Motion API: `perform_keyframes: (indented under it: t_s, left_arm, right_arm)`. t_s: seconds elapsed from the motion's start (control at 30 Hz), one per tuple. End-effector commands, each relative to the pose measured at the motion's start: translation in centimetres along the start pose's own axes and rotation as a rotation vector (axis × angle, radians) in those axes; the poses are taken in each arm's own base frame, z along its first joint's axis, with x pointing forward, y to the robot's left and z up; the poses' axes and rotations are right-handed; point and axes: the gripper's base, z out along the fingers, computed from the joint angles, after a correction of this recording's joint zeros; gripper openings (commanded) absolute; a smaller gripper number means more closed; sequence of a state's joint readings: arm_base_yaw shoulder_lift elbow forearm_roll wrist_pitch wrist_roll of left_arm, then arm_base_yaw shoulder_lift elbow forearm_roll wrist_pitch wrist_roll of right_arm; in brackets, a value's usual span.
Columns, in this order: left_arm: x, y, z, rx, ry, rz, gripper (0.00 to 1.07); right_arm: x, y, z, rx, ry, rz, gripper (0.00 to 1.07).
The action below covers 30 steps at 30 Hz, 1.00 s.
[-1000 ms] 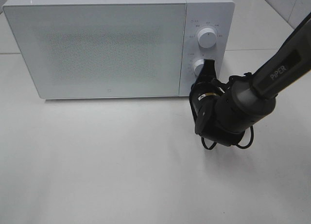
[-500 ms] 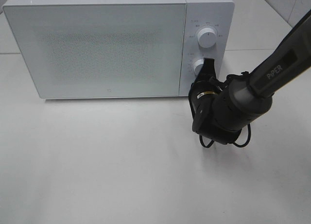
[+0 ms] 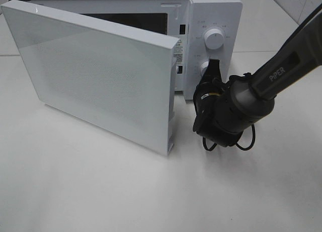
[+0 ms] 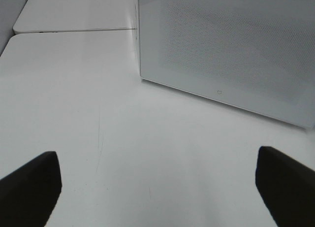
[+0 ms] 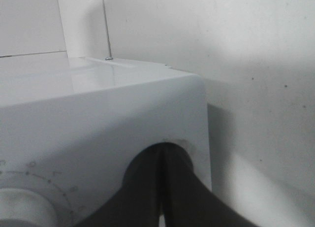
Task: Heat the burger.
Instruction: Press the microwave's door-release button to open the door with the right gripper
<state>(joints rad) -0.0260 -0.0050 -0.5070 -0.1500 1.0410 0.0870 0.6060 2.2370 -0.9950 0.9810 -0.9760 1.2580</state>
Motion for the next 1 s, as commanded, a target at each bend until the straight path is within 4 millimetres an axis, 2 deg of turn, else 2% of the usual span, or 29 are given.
perform_keyframes:
  t_s: [0.03, 0.8, 1.0]
  left_arm:
    - [0.2, -0.1, -0.1, 0.001, -0.016, -0.008, 1.01]
    - [0.2, -0.1, -0.1, 0.001, -0.016, -0.008, 1.01]
    - [0.2, -0.1, -0.1, 0.001, -0.016, -0.008, 1.01]
  right_arm:
    - [0.7, 5.5, 1.1, -0.328, 0.034, -0.012, 0.00]
    - [1.2, 5.9, 0.7, -0.264, 0.077, -0.056, 0.00]
    - [0.1, 5.2, -0.5, -0.193, 0.070, -0.079, 0.00]
